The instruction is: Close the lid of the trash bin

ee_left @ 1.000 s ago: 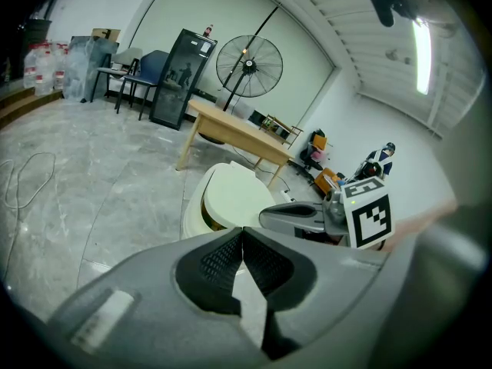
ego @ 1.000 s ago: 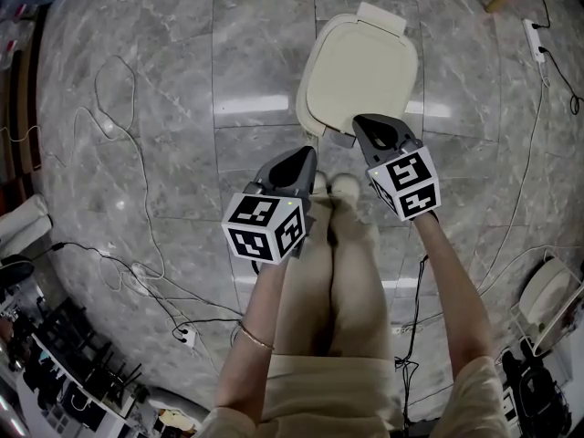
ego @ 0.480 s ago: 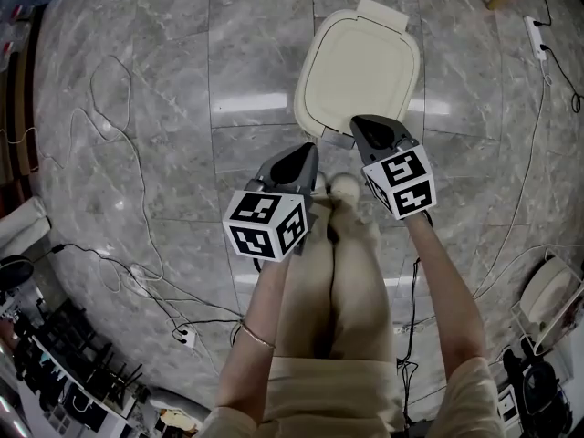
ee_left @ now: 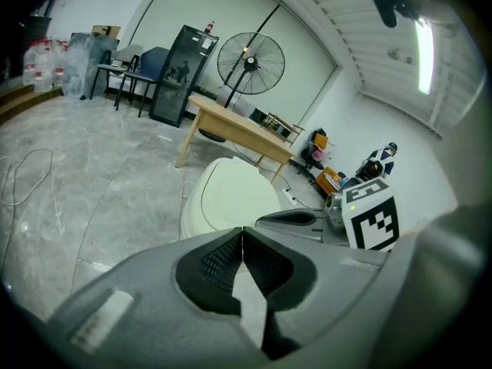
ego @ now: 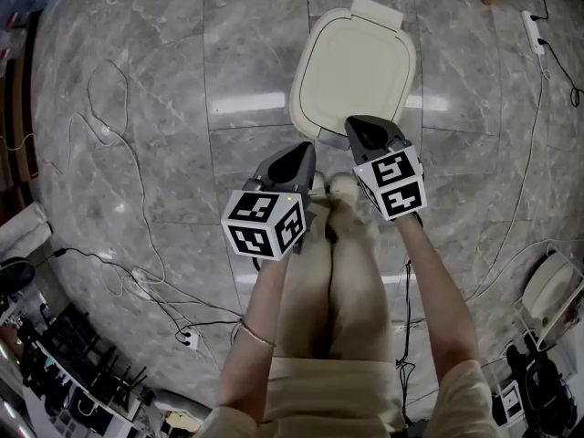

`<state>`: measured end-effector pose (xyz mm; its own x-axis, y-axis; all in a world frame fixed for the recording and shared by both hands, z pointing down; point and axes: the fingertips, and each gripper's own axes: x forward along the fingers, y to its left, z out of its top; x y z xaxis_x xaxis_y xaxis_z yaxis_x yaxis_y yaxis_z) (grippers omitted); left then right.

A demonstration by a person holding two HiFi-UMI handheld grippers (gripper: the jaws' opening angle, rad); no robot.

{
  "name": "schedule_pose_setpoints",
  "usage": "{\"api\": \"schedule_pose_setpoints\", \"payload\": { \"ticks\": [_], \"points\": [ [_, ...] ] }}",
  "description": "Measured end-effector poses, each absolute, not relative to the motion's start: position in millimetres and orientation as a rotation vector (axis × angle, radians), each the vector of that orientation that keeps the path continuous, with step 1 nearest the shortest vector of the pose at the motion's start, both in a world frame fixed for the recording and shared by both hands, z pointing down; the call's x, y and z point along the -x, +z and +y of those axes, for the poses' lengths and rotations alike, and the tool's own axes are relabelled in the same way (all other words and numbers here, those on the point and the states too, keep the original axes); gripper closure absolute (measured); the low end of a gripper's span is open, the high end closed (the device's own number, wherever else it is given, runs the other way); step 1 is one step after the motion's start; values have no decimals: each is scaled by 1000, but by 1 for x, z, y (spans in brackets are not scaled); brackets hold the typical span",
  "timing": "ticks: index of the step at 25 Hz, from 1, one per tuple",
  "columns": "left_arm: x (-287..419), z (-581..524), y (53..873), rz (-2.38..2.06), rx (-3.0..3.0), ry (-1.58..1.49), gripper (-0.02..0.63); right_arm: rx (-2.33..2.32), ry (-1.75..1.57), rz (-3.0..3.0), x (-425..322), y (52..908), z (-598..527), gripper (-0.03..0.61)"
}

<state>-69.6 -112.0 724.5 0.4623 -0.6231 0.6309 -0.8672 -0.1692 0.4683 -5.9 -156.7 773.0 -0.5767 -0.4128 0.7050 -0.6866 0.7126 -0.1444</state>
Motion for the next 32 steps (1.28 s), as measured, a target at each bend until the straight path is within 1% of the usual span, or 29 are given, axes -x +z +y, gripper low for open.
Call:
{"api": "schedule_pose_setpoints", "payload": {
  "ticks": [6,11,19,32],
  "points": [
    [71,-114,719,-1245,-1897,376,591,-859,544,-2247,6,770,-158,574],
    [76,-118,698,-1246,-1931,374,591,-930,562,-2281,4,743,-164,574],
    [89,-123,632,-1276,-2016,378,591,-971,557,-2320,-2,669,-166,574],
    [96,-135,511,-1318,-2124,301,591,-1042,488,-2422,-8,533,-172,574]
  ]
}}
